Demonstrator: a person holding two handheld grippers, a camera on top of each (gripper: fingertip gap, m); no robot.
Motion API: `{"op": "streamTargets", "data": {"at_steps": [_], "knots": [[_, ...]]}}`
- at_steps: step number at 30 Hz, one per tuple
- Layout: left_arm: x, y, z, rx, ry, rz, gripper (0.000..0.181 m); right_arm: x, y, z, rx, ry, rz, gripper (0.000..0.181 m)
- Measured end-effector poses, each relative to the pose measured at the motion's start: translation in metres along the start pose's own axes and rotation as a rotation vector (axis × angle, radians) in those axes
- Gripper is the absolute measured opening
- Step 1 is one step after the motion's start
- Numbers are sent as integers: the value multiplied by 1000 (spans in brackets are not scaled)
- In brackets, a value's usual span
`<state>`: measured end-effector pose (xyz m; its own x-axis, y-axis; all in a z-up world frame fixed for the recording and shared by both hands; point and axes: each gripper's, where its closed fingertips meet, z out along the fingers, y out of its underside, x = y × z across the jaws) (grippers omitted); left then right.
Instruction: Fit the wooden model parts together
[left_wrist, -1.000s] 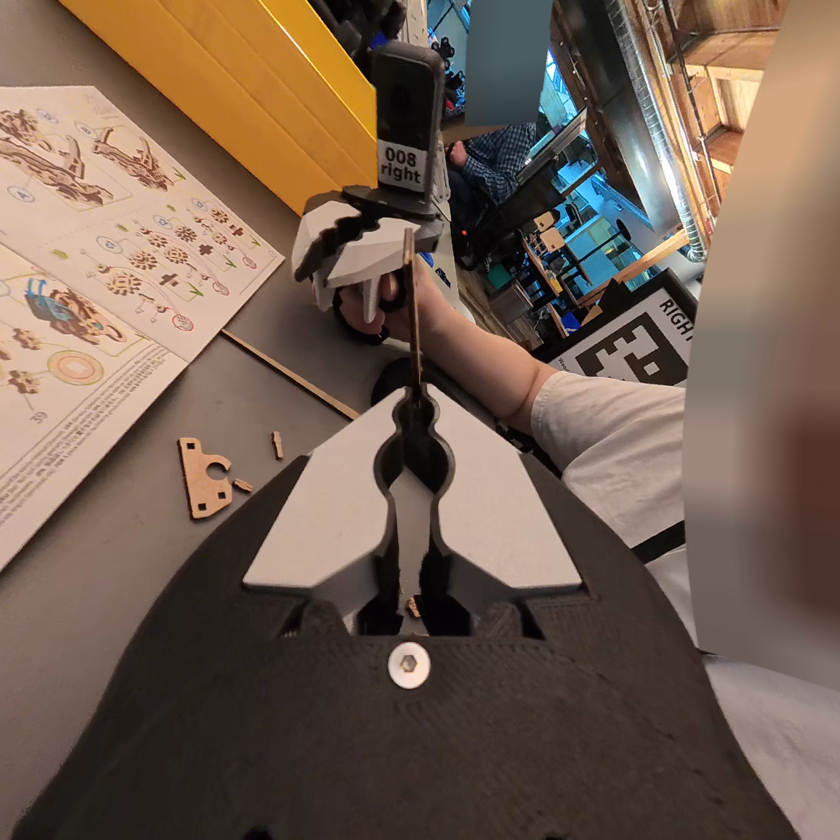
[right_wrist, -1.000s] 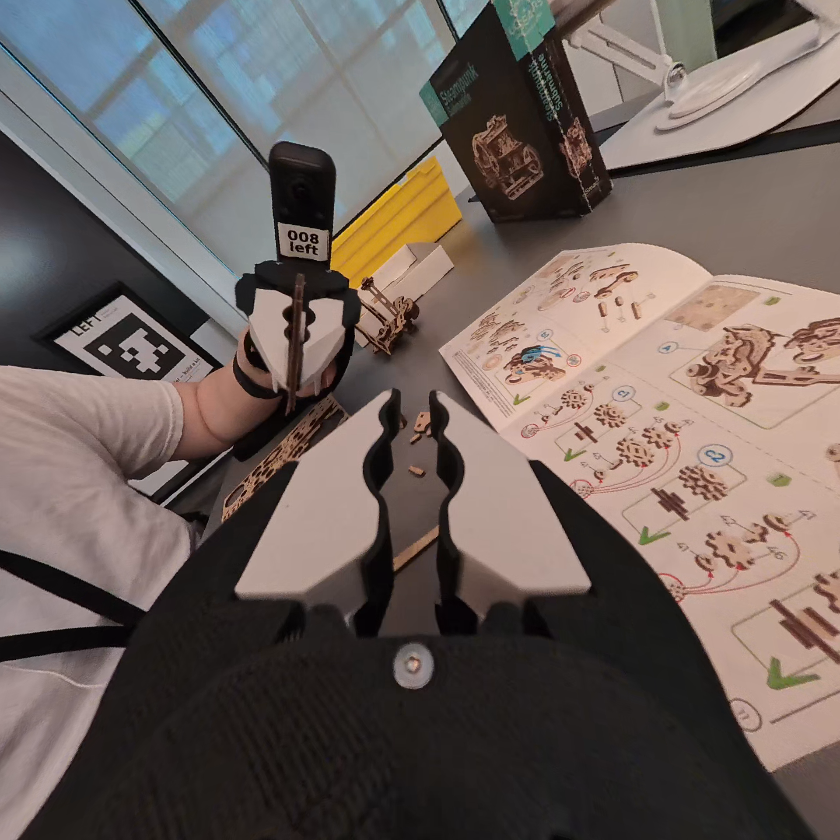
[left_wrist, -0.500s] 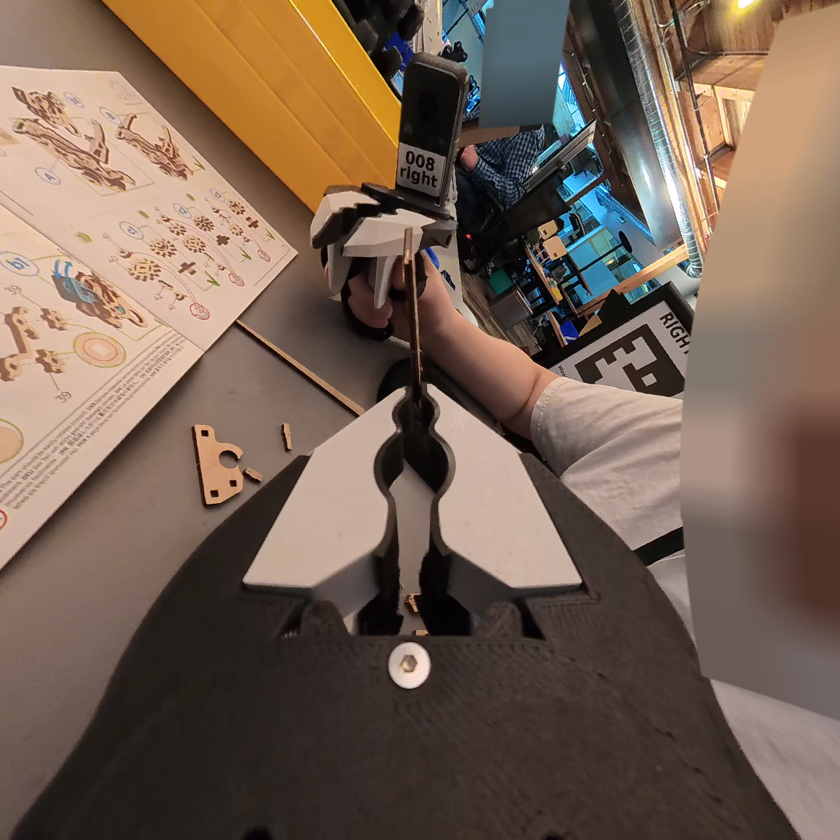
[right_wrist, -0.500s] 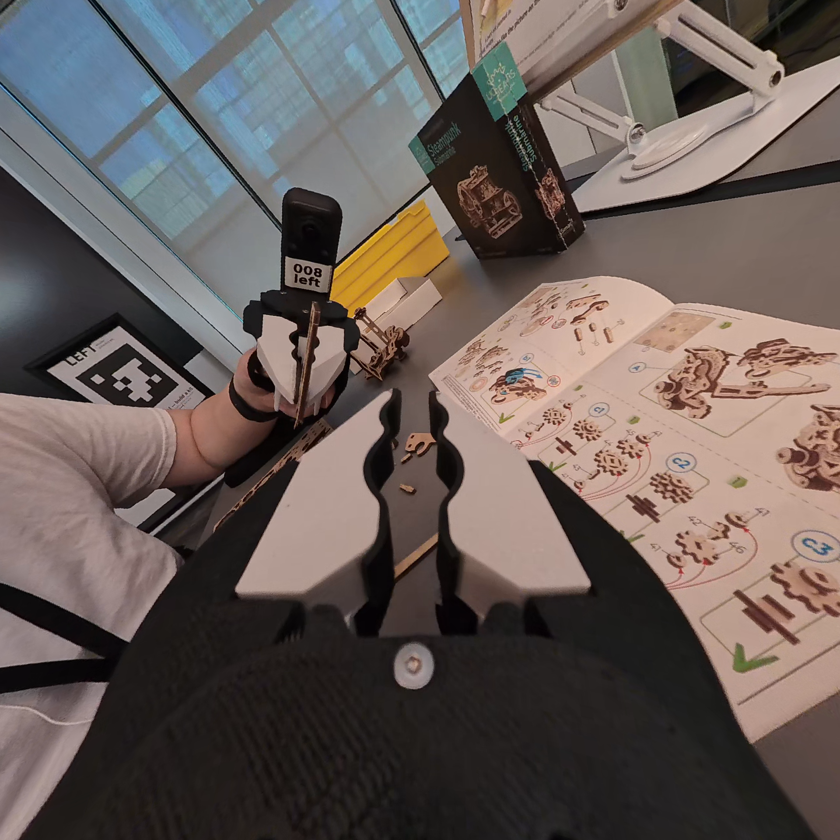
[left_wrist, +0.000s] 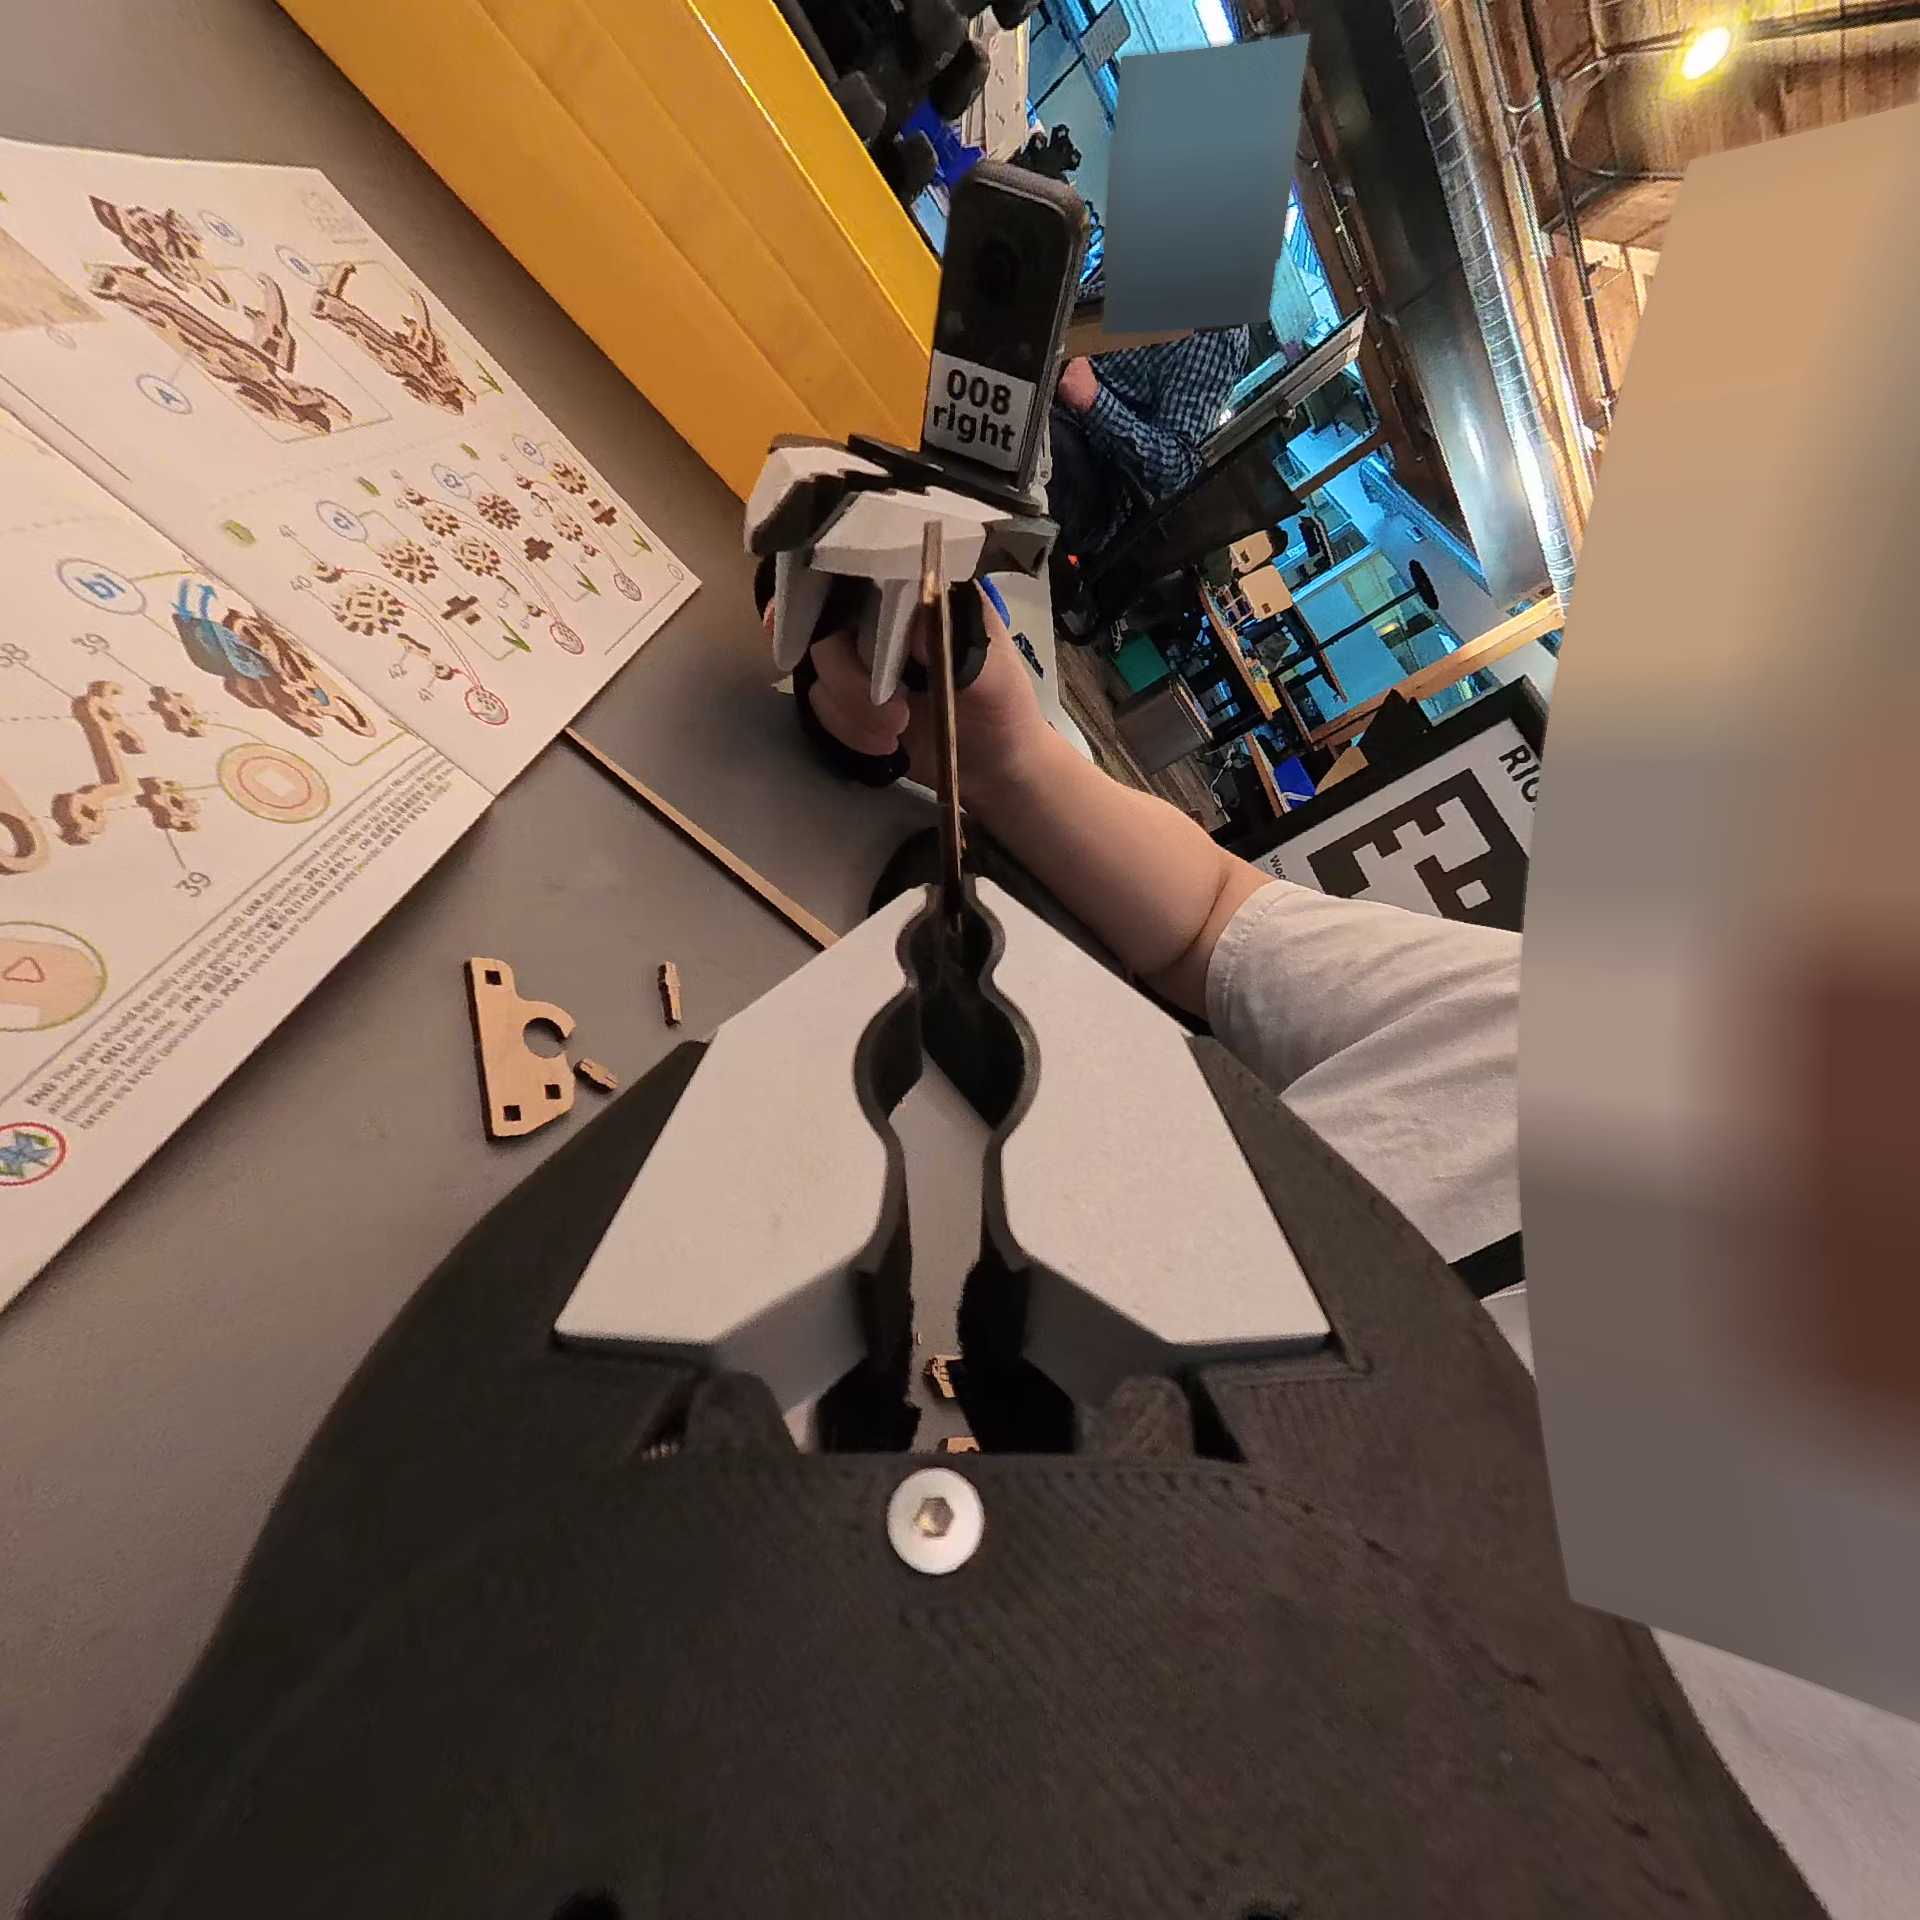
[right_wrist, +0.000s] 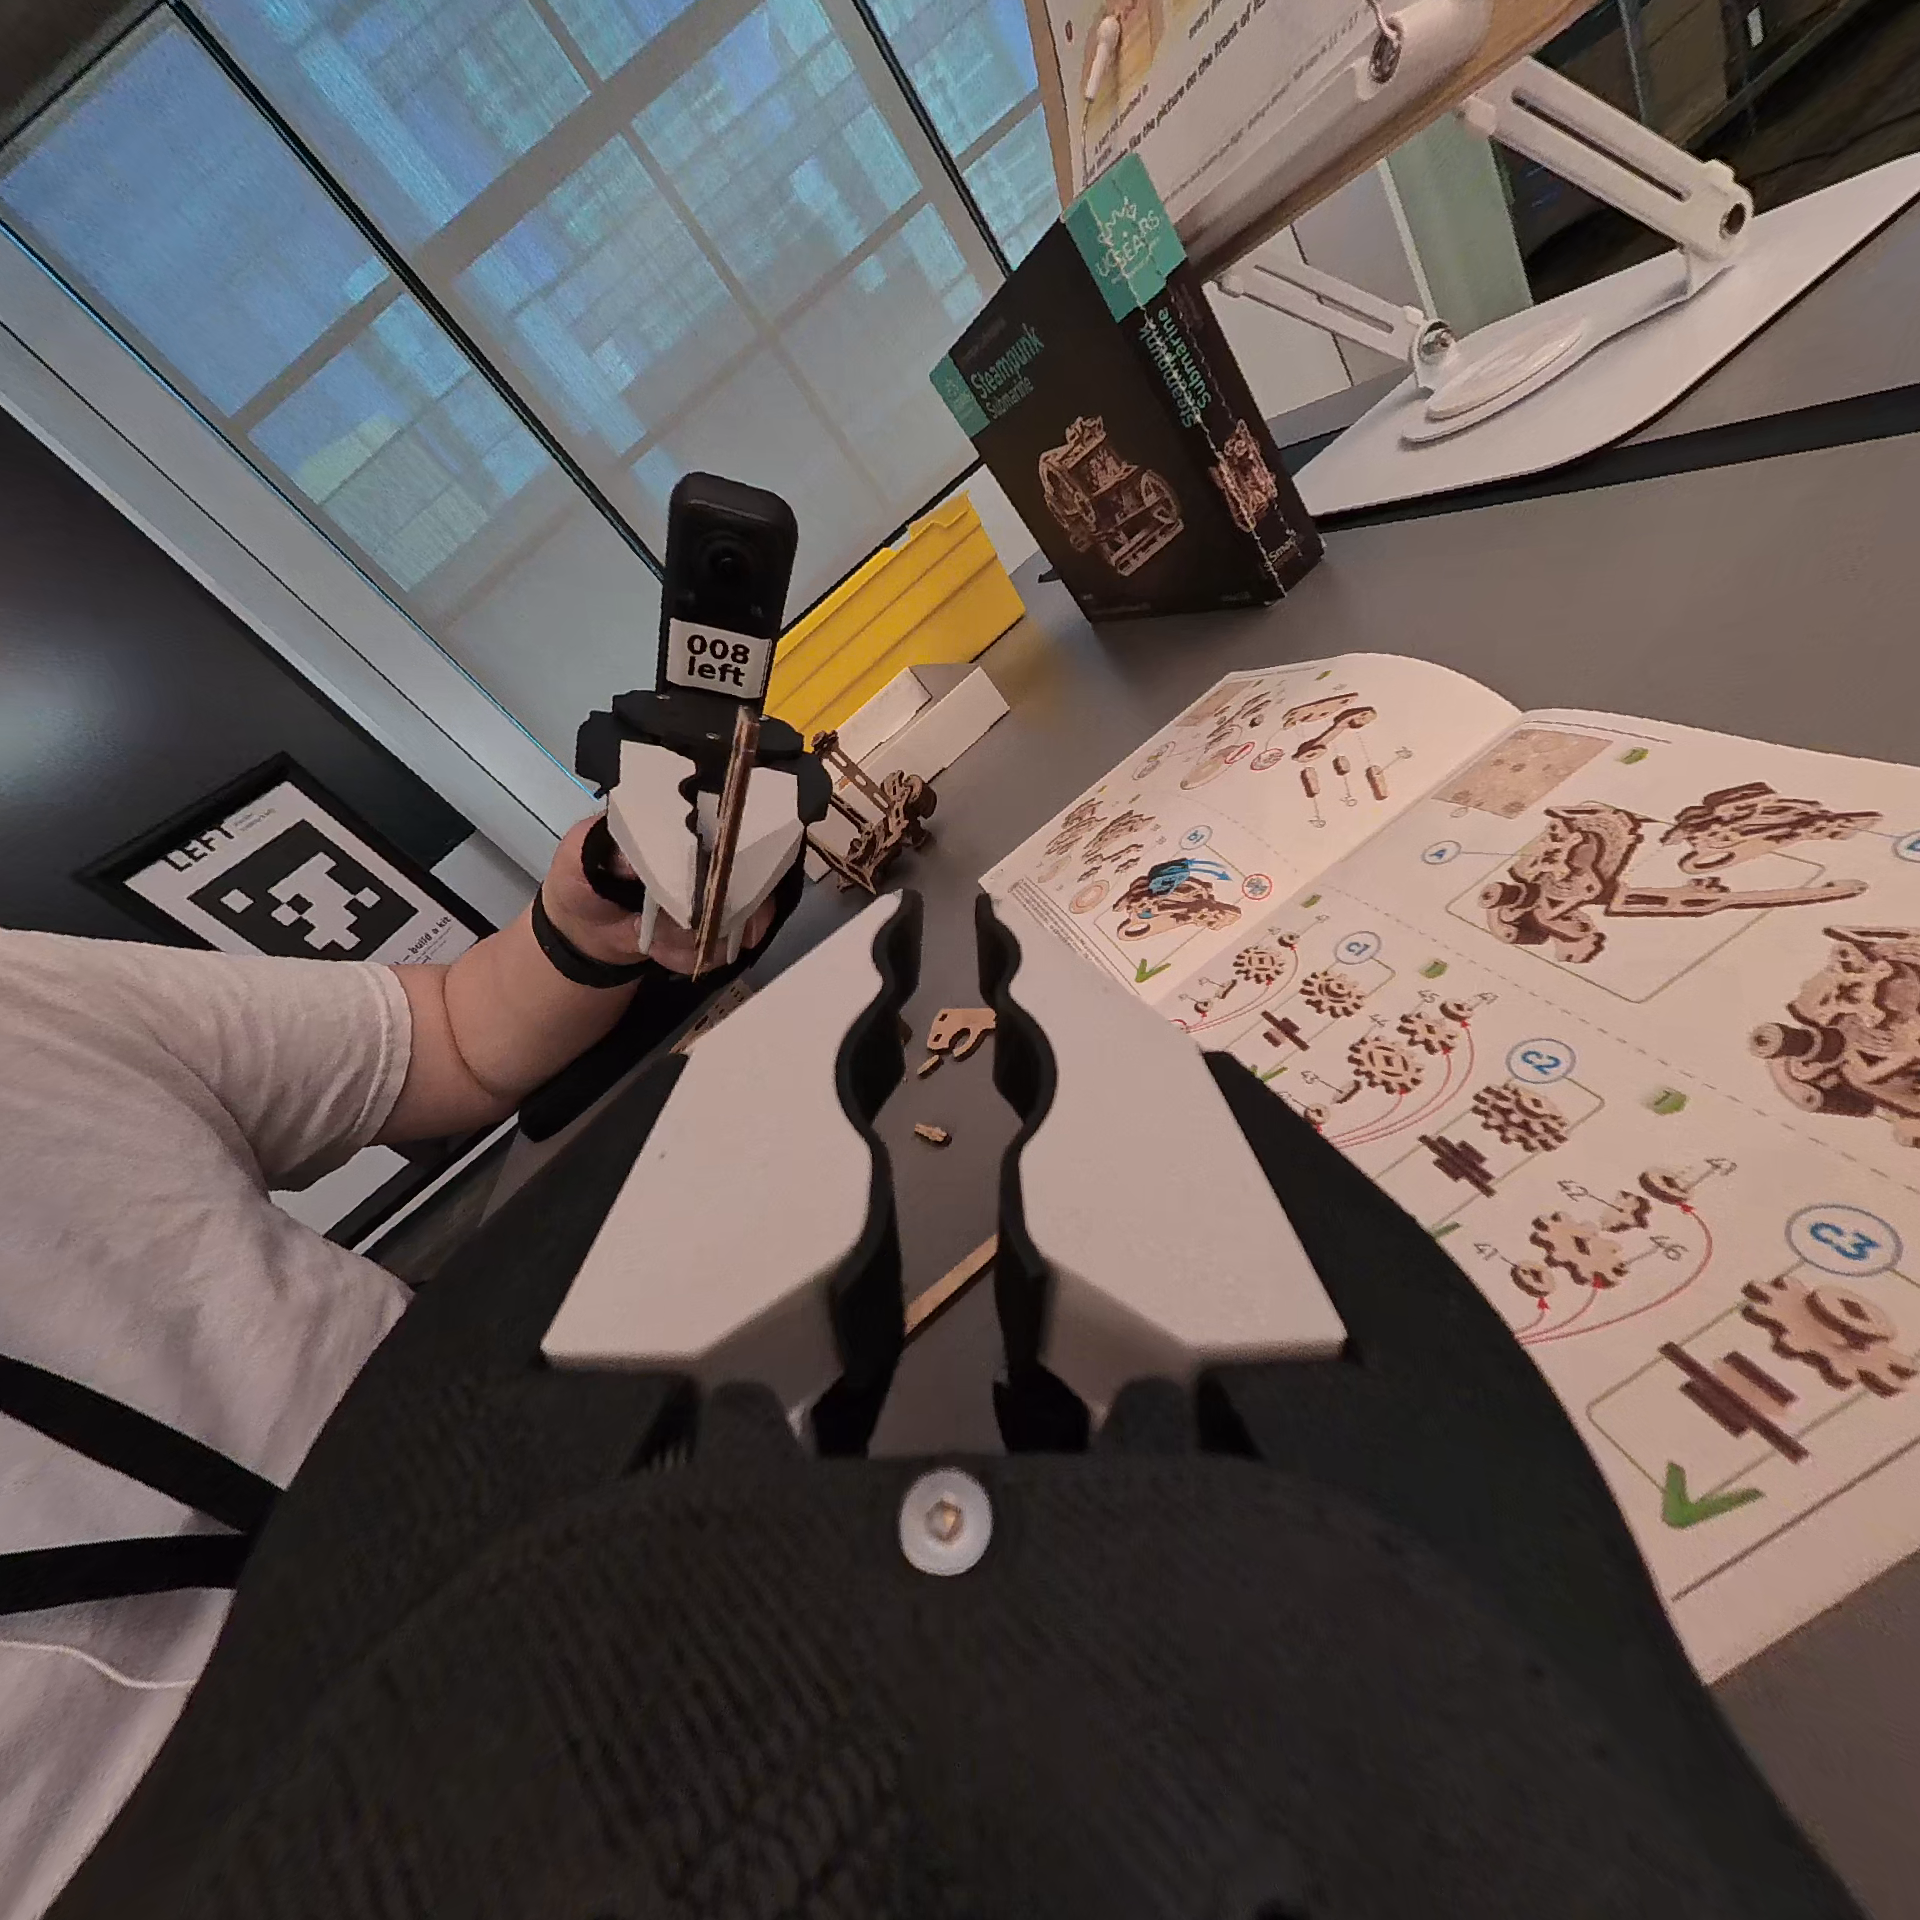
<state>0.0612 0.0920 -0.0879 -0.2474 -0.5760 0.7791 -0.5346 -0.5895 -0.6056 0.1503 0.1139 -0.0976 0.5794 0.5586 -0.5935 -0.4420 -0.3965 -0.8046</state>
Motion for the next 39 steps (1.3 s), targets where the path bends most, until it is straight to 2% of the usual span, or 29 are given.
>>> {"op": "streamTargets", "data": {"at_steps": [16, 20, 24, 29, 34, 39], "knots": [[0, -3, -3, 19, 19, -39, 0, -1, -7, -2, 53, -26, 29, 7], [-1, 0, 0, 3, 18, -38, 0, -30, -14, 1, 76, -146, 25, 10], [3, 6, 6, -29, 27, -23, 0, -49, 3, 18, -19, -156, 45, 18], [2, 11, 9, -54, 22, -13, 0, -64, 20, 29, -89, -205, 72, 19], [9, 15, 12, -76, 45, 16, 0, -71, 27, 31, -117, -268, 144, 0], [17, 8, 11, -42, 40, 103, 0, -75, 16, 25, -90, -285, 178, 0]]}}
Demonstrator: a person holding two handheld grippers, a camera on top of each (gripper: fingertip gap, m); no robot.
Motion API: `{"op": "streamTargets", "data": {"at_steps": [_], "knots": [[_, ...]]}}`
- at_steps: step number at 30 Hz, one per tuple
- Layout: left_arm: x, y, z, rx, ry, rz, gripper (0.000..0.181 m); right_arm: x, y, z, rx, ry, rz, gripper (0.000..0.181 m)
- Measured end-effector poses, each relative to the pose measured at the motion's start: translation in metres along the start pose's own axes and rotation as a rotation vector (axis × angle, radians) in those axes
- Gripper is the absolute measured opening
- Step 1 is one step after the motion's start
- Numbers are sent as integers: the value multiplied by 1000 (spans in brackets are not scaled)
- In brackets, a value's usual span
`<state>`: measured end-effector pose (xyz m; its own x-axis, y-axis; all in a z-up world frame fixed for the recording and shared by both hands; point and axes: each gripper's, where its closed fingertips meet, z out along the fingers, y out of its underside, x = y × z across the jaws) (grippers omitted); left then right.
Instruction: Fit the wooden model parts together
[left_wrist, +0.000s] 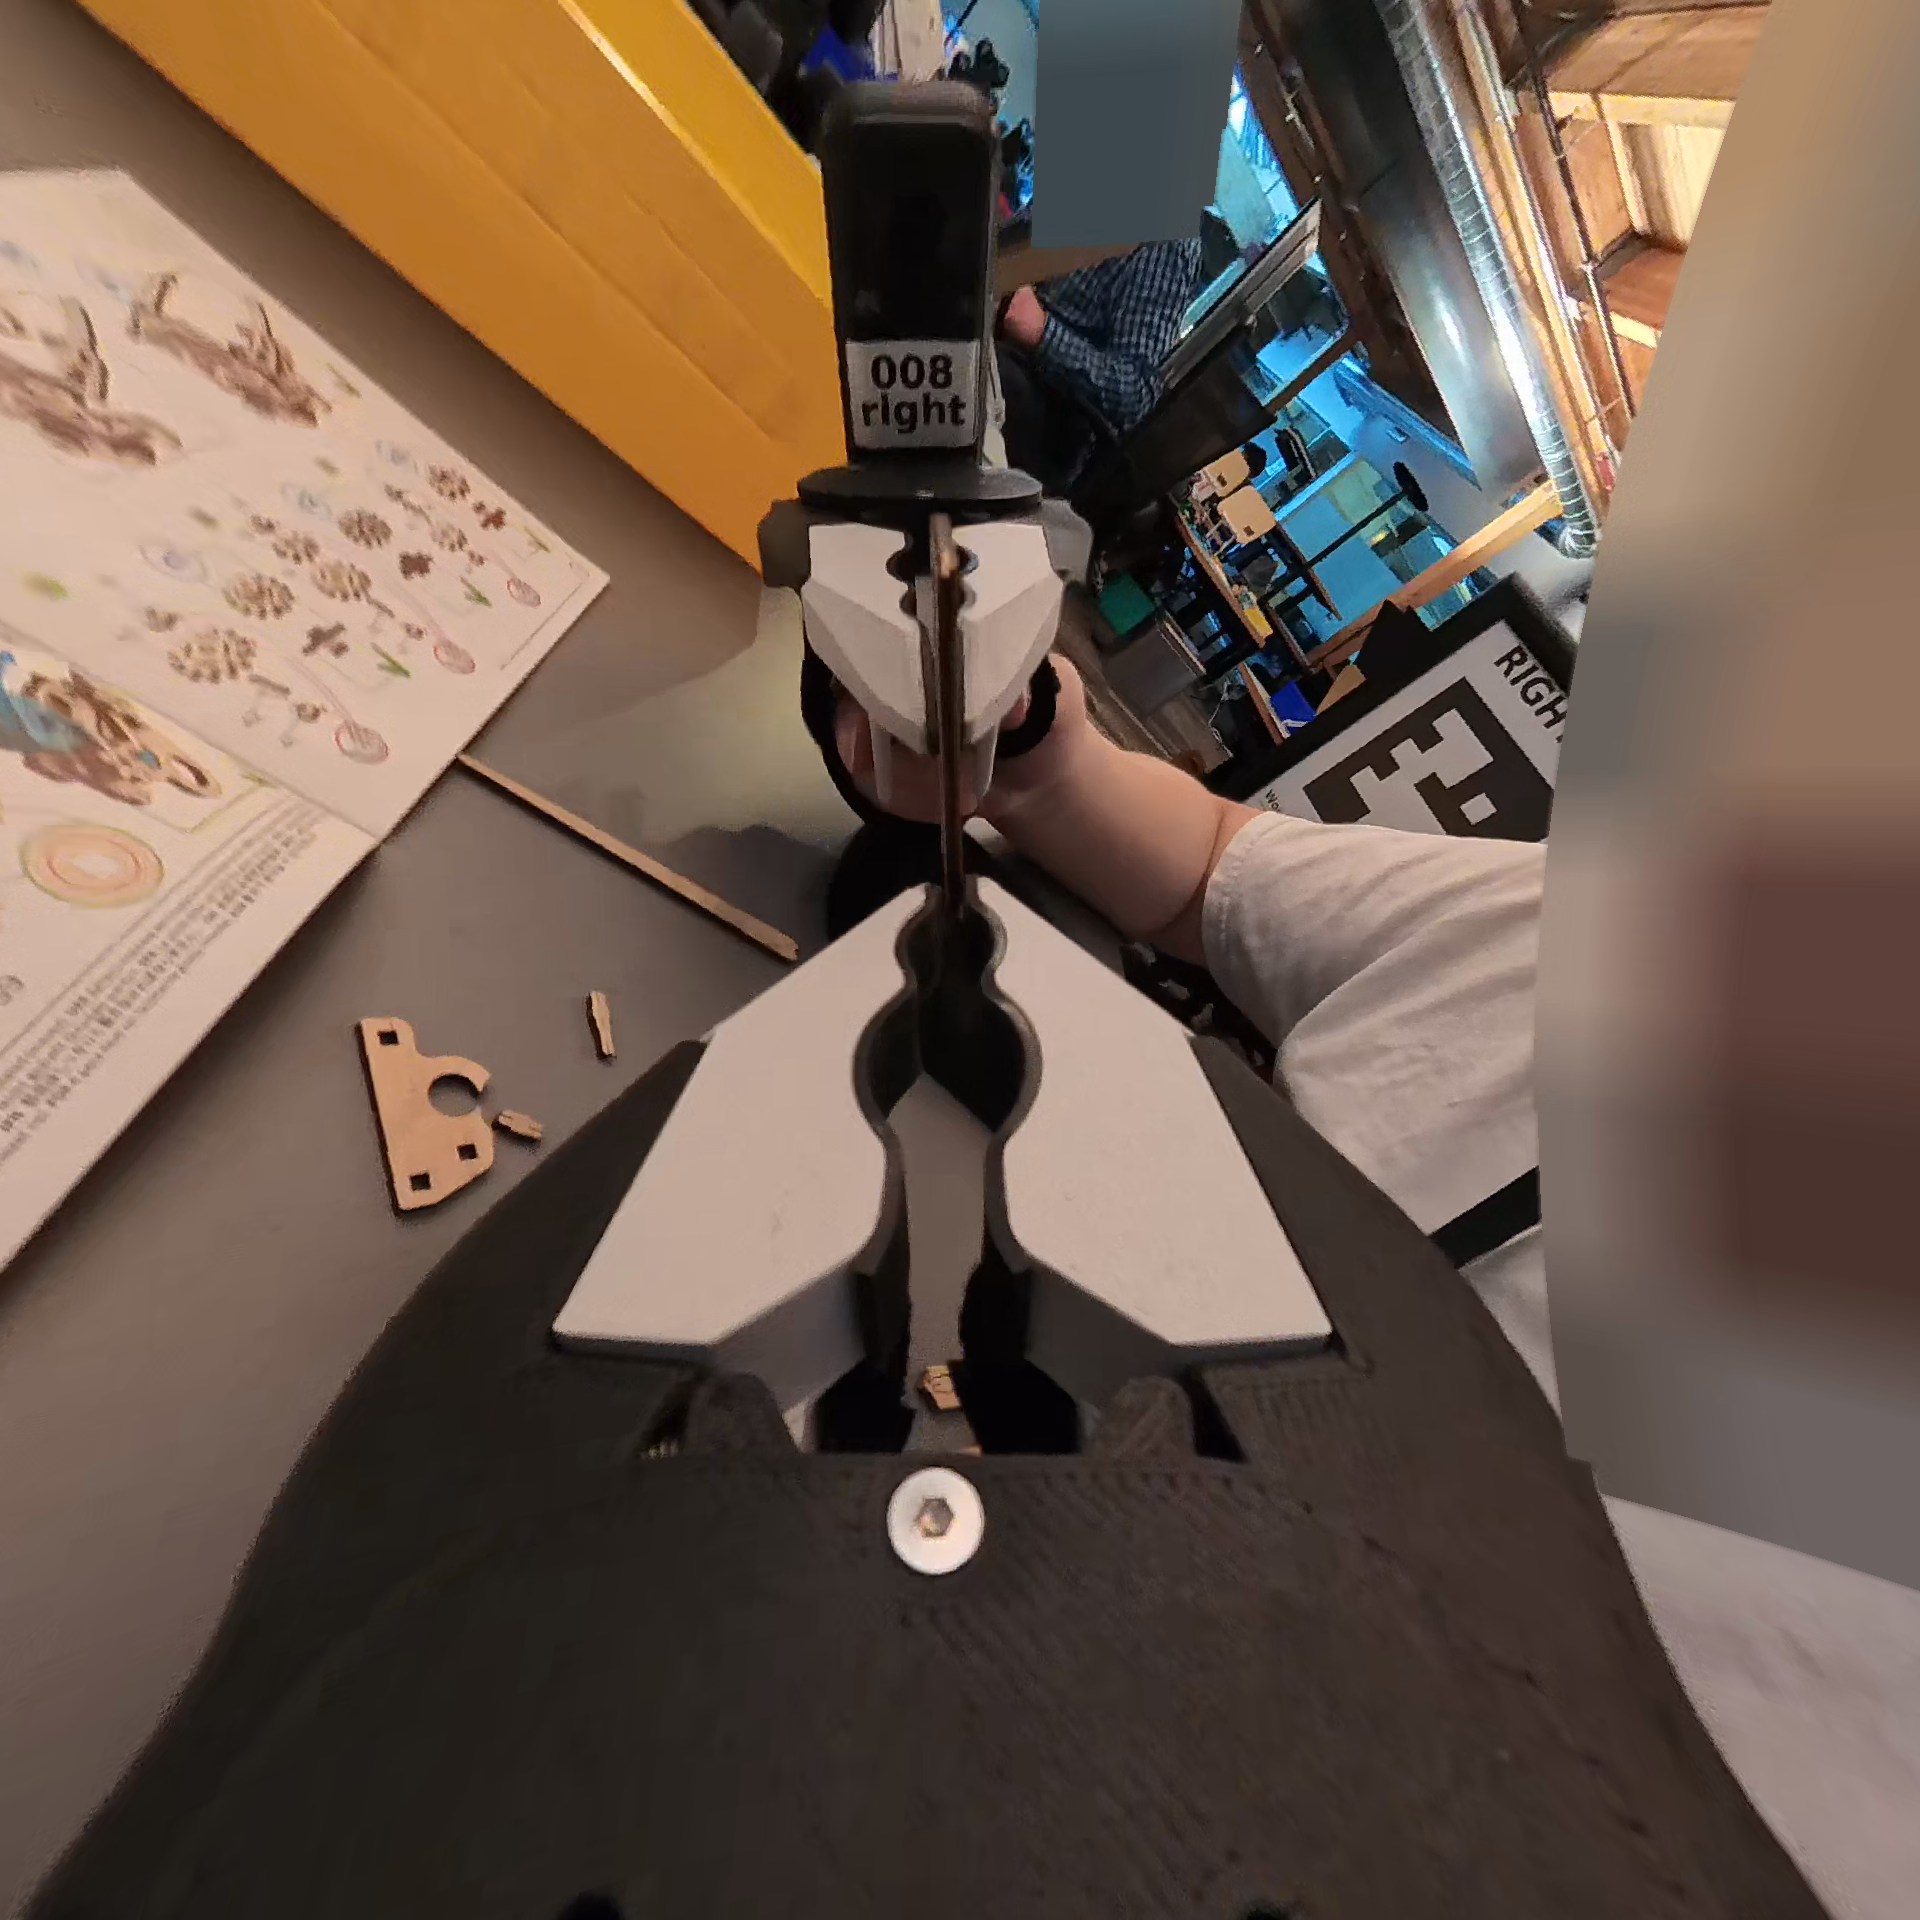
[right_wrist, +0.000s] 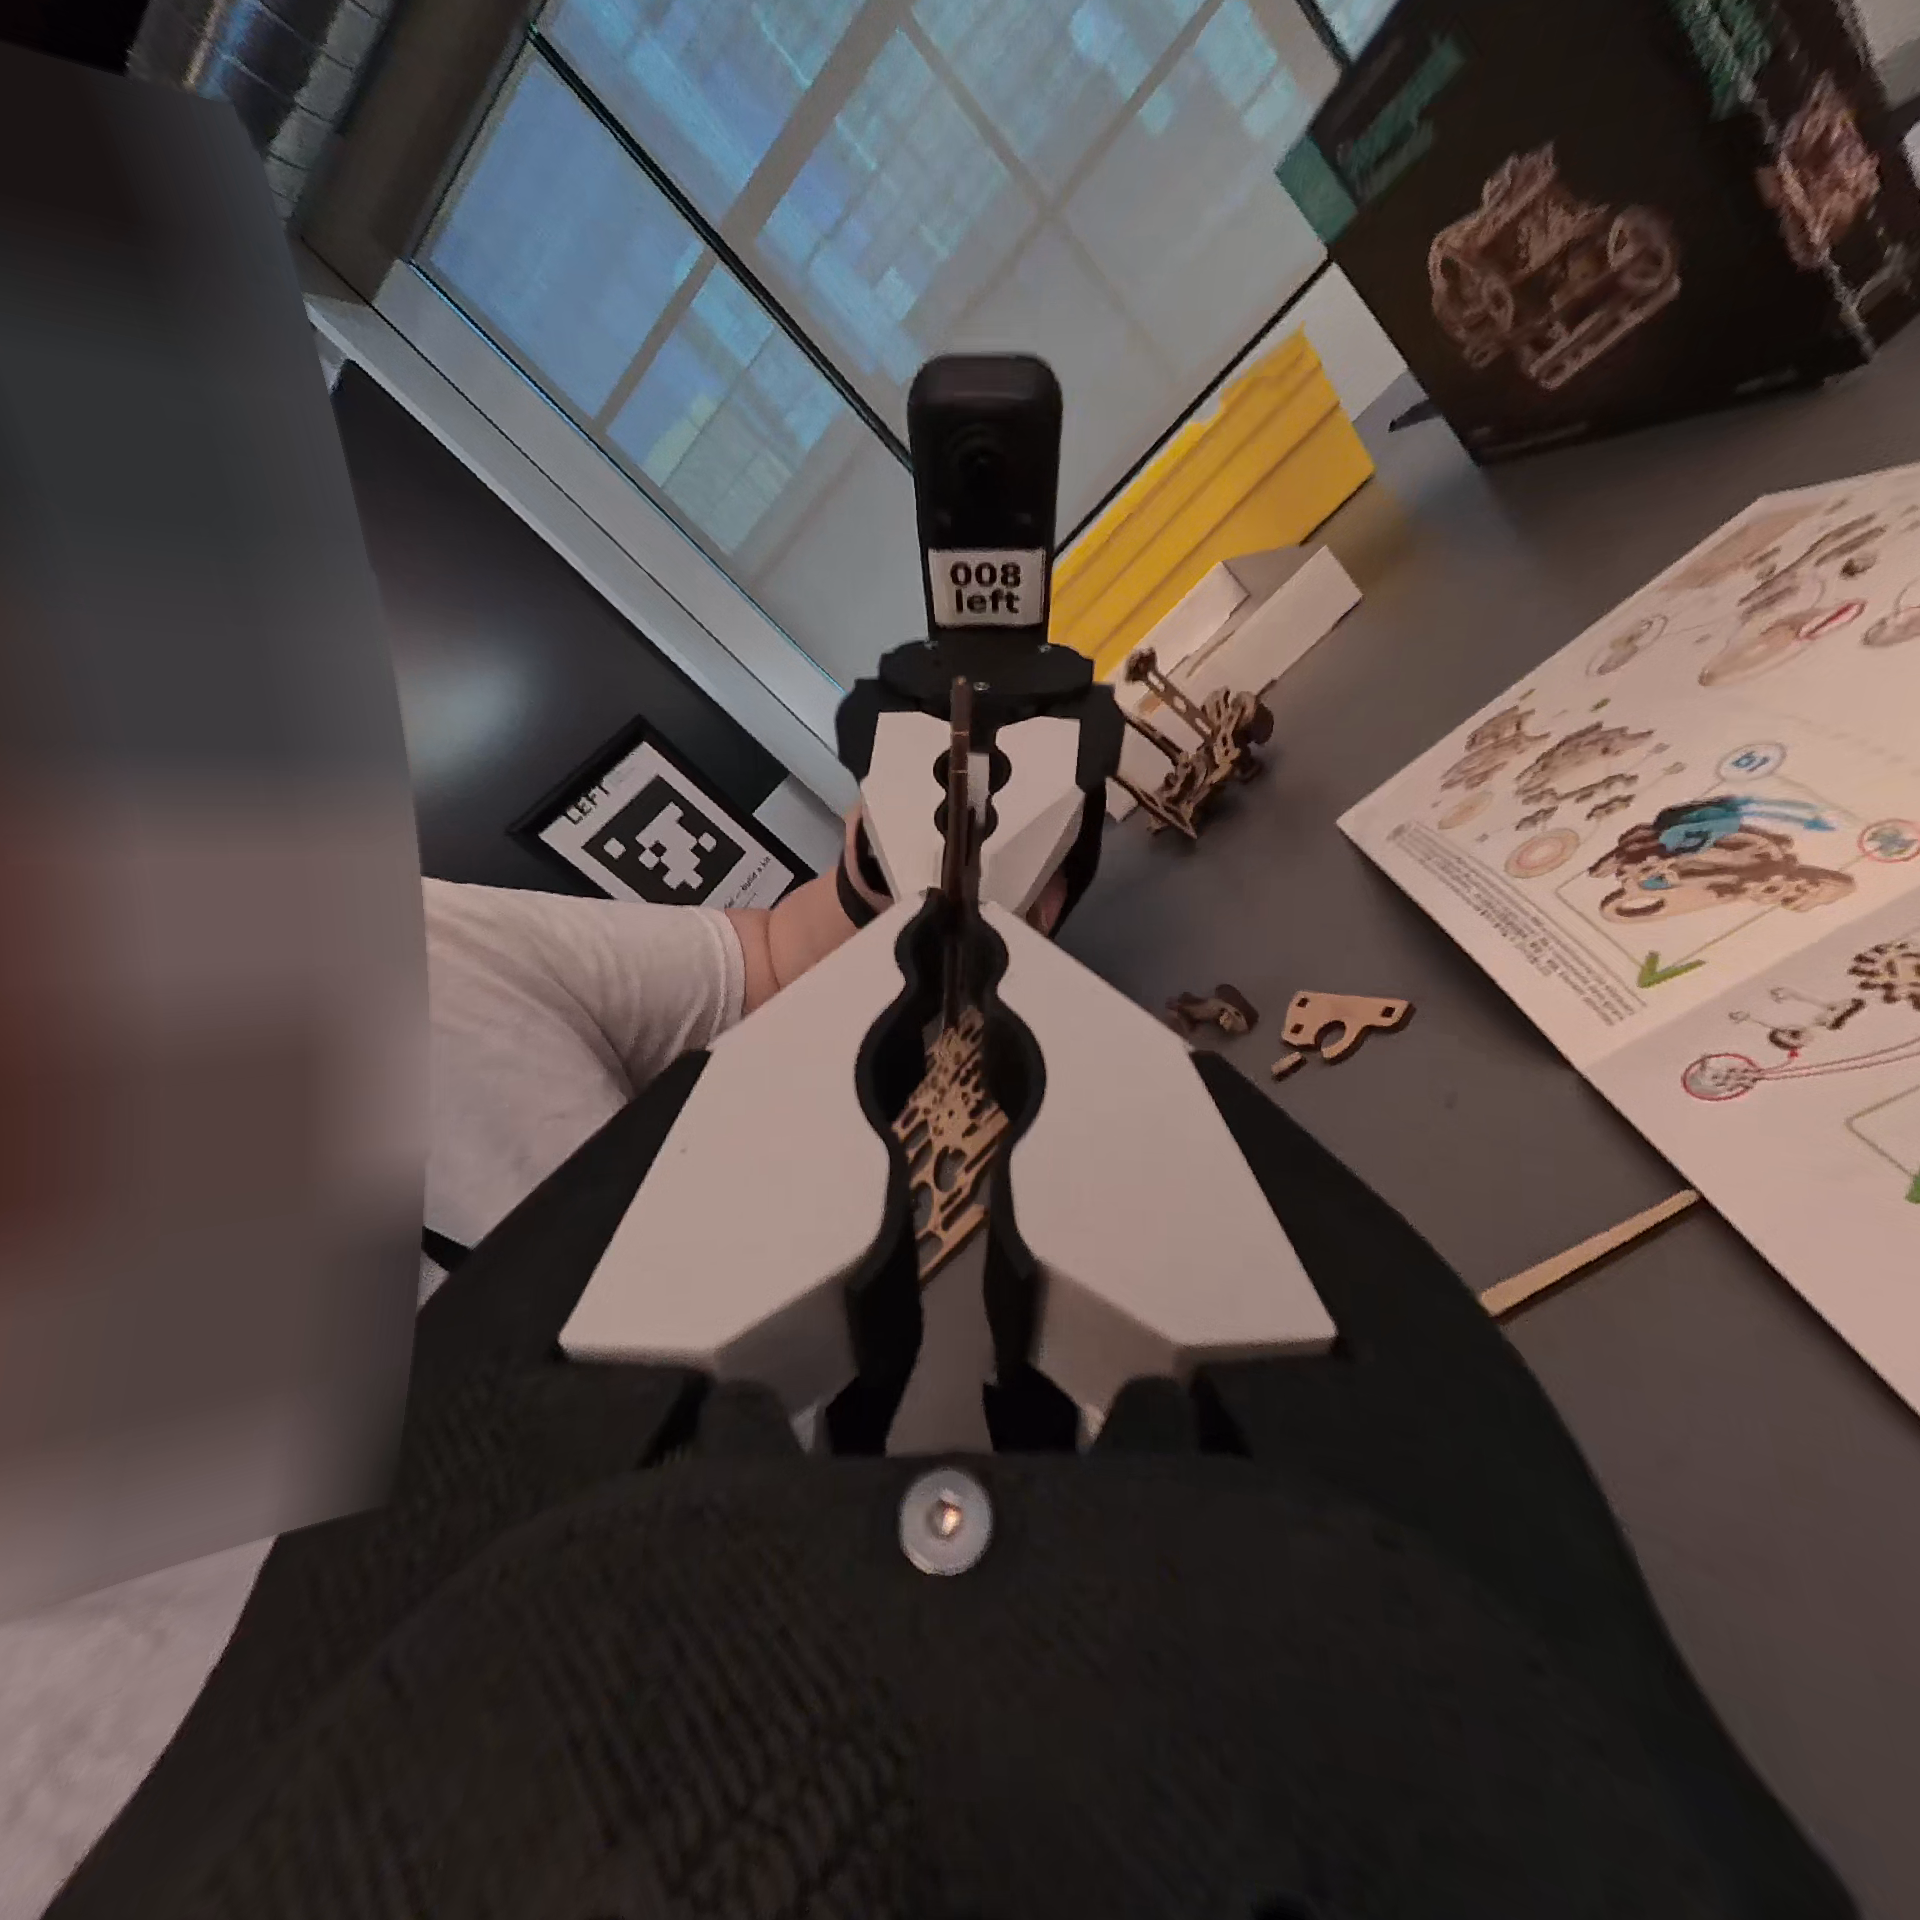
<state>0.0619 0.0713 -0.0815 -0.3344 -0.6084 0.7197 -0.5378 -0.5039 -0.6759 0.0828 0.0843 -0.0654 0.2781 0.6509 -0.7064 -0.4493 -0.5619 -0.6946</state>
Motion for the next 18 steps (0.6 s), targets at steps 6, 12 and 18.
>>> {"op": "streamTargets", "data": {"at_steps": [6, 12, 18], "knots": [[-6, 1, -4, -7, -2, 91, 12, -19, -46, -33, 153, 9, -117, 0], [-15, 11, 1, -46, -34, 101, 14, -46, -81, -66, 227, 99, -337, 0], [-13, 8, 4, -47, -40, 120, 13, -70, -132, -91, 251, 245, -439, 0]]}}
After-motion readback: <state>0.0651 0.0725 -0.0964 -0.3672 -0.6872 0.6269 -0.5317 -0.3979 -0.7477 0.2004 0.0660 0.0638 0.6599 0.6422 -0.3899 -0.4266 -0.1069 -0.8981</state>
